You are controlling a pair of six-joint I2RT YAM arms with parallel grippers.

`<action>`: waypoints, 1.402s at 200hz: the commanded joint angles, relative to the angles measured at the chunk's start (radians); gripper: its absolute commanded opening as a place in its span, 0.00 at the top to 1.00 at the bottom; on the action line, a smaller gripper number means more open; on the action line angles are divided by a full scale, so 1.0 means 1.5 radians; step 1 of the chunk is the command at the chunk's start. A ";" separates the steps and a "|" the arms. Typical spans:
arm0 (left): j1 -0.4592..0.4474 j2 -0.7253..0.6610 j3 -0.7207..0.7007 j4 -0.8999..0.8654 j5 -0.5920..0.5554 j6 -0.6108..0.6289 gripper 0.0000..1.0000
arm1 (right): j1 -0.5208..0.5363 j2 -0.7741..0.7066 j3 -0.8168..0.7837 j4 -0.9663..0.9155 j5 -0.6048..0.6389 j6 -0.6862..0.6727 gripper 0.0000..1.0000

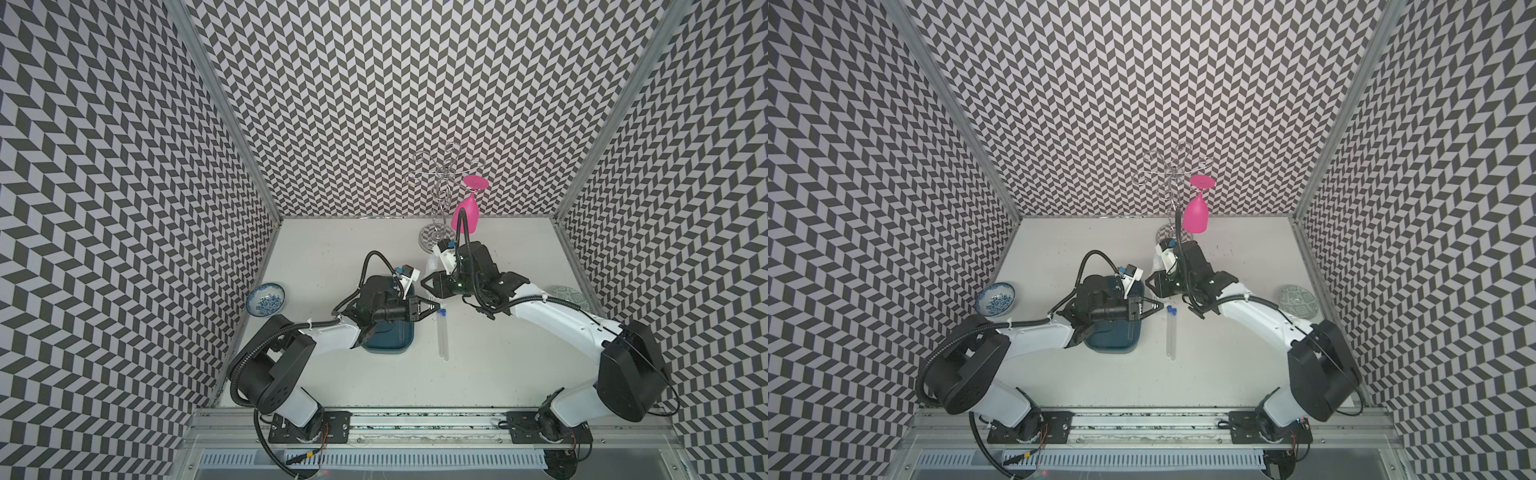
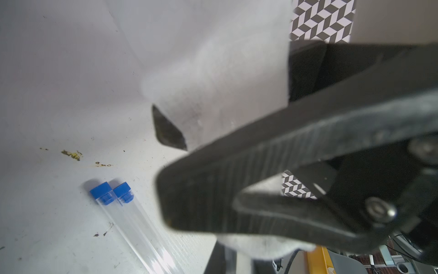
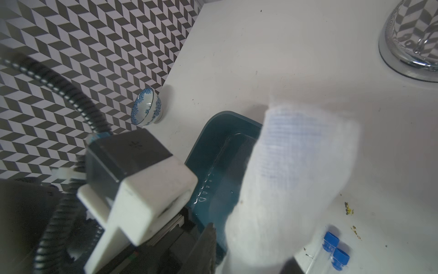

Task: Wipe the exteriors of test tubes
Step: Wipe the dirt from the test tube.

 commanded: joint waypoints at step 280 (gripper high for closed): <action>0.006 -0.007 0.000 0.014 0.015 0.013 0.86 | 0.036 0.065 0.208 -0.319 0.065 -0.242 0.76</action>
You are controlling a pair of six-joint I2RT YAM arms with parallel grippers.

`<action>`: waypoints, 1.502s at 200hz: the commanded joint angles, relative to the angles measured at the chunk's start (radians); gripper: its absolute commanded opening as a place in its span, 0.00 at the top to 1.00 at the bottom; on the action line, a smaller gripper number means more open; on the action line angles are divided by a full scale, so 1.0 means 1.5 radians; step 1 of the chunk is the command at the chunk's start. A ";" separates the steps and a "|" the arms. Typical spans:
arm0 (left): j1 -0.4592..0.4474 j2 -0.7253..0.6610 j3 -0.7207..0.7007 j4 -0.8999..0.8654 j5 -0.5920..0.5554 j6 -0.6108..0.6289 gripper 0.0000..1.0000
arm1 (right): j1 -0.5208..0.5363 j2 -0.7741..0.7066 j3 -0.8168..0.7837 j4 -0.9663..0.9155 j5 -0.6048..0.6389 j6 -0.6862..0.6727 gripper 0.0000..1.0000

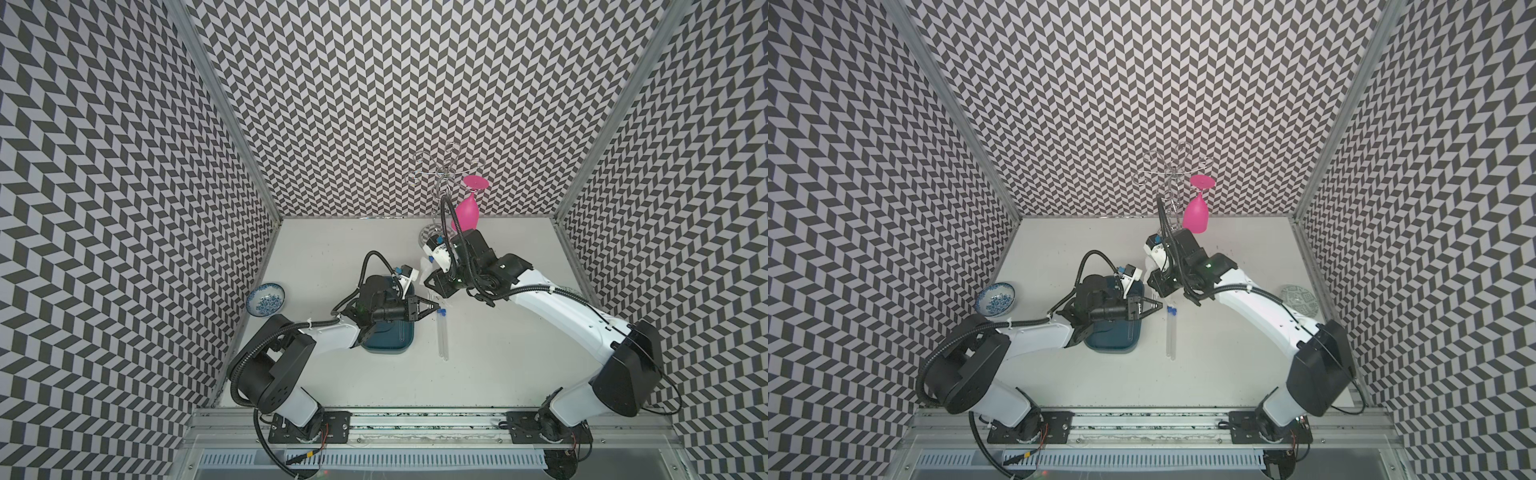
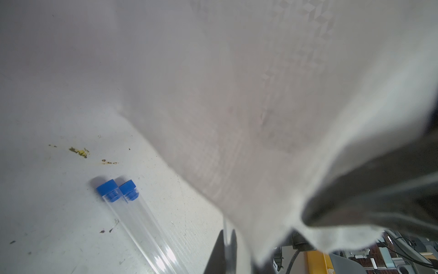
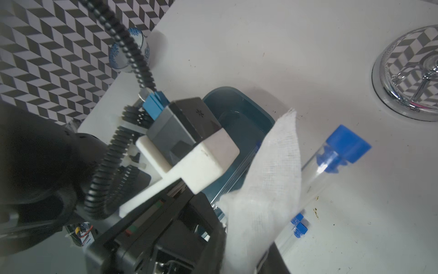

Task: Wipe the exteriors of test tubes
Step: Wipe the dirt from the test tube.

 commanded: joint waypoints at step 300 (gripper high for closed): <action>-0.002 -0.009 -0.010 0.048 0.015 -0.004 0.86 | 0.021 -0.035 0.035 0.109 0.125 0.090 0.42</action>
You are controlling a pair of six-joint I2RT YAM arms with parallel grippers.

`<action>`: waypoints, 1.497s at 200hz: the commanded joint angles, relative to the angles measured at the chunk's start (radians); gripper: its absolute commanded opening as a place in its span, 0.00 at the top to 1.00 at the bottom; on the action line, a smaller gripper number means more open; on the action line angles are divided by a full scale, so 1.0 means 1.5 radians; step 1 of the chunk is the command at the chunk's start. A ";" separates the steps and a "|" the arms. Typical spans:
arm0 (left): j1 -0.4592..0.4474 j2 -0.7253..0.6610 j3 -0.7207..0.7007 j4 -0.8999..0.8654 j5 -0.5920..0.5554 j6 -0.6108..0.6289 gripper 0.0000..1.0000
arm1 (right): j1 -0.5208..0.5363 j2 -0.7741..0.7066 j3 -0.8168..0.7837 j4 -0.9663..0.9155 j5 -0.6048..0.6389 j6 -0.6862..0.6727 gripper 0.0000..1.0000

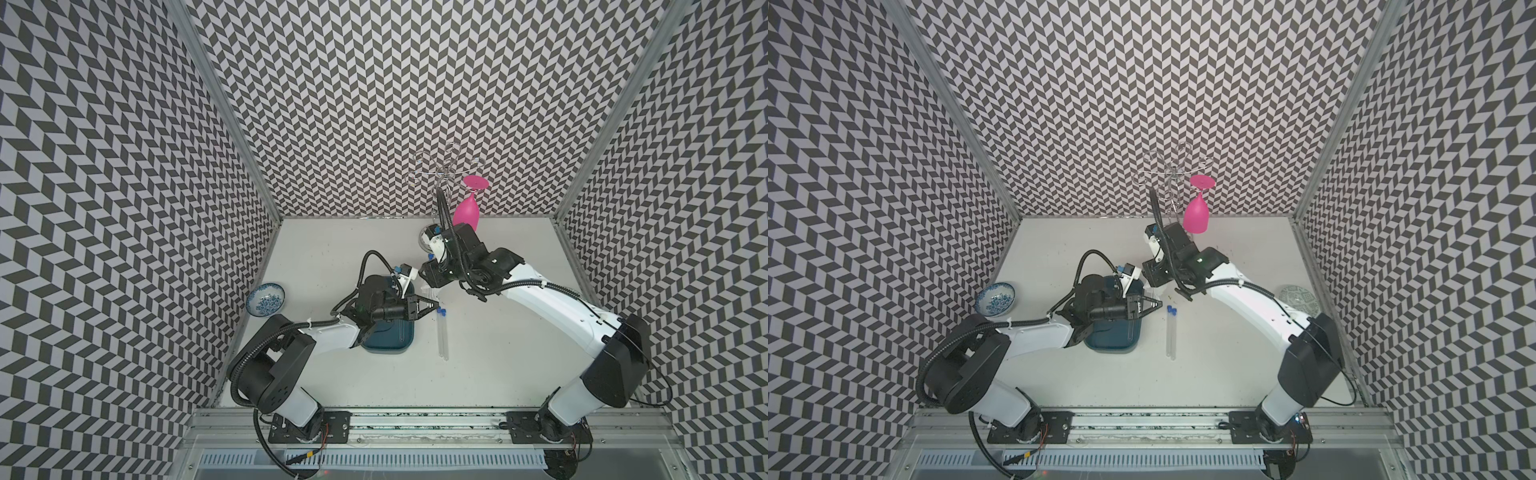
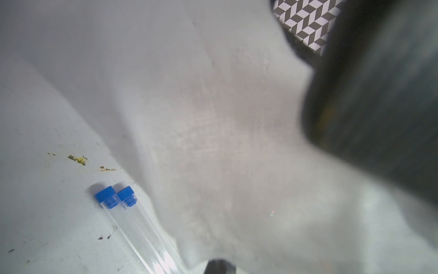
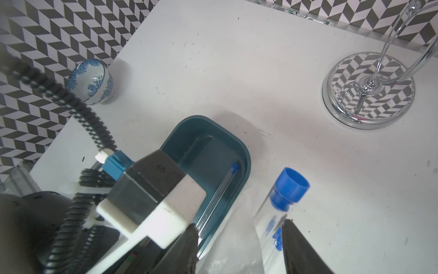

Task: Wipe the exteriors of test tubes
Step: Wipe the dirt from the test tube.

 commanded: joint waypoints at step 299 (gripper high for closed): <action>-0.002 -0.017 -0.018 0.031 0.014 -0.009 0.86 | -0.102 -0.260 -0.426 0.453 -0.331 0.320 0.43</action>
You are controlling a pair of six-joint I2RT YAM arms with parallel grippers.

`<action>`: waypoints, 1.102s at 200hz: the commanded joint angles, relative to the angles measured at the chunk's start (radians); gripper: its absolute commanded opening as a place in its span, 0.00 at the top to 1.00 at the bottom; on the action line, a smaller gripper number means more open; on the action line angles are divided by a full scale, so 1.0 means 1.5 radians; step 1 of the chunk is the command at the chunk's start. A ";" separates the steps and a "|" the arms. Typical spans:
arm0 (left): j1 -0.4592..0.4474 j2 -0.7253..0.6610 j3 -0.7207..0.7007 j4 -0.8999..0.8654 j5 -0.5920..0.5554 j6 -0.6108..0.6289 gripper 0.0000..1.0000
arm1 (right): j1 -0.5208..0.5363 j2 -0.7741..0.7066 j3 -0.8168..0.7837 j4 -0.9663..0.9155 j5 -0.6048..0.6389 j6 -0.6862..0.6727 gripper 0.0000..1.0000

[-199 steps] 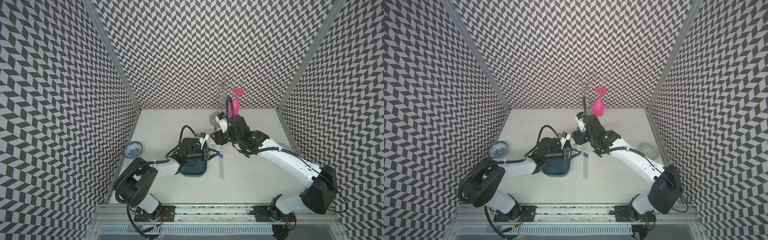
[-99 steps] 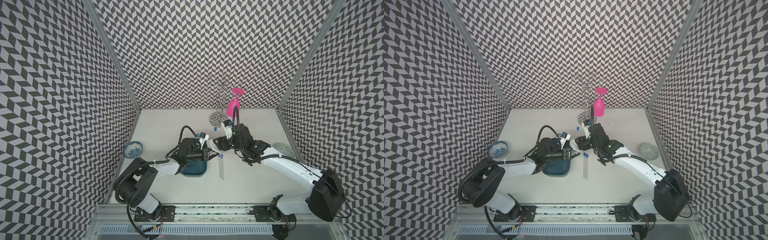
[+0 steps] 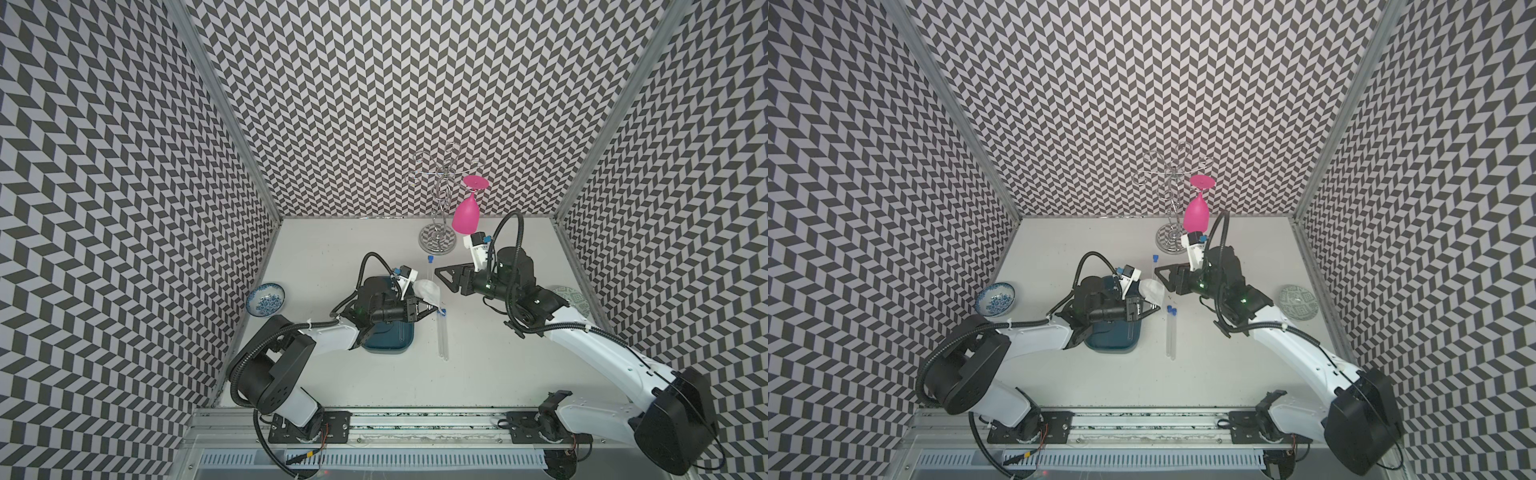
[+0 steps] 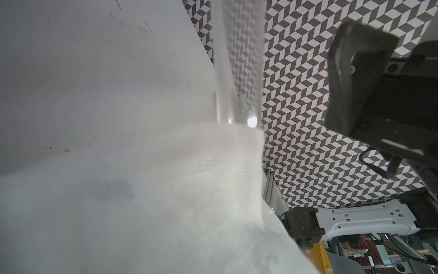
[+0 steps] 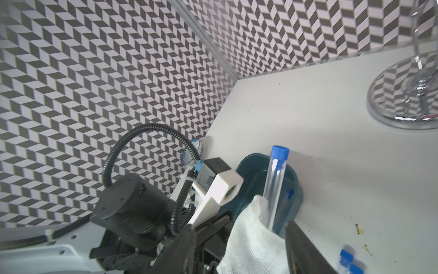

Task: Wipe the exteriors of test tubes
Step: Wipe the dirt from the test tube.

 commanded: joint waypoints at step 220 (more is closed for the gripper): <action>-0.002 -0.037 0.011 -0.025 0.000 0.011 0.86 | -0.007 0.197 0.064 0.129 -0.043 -0.015 0.71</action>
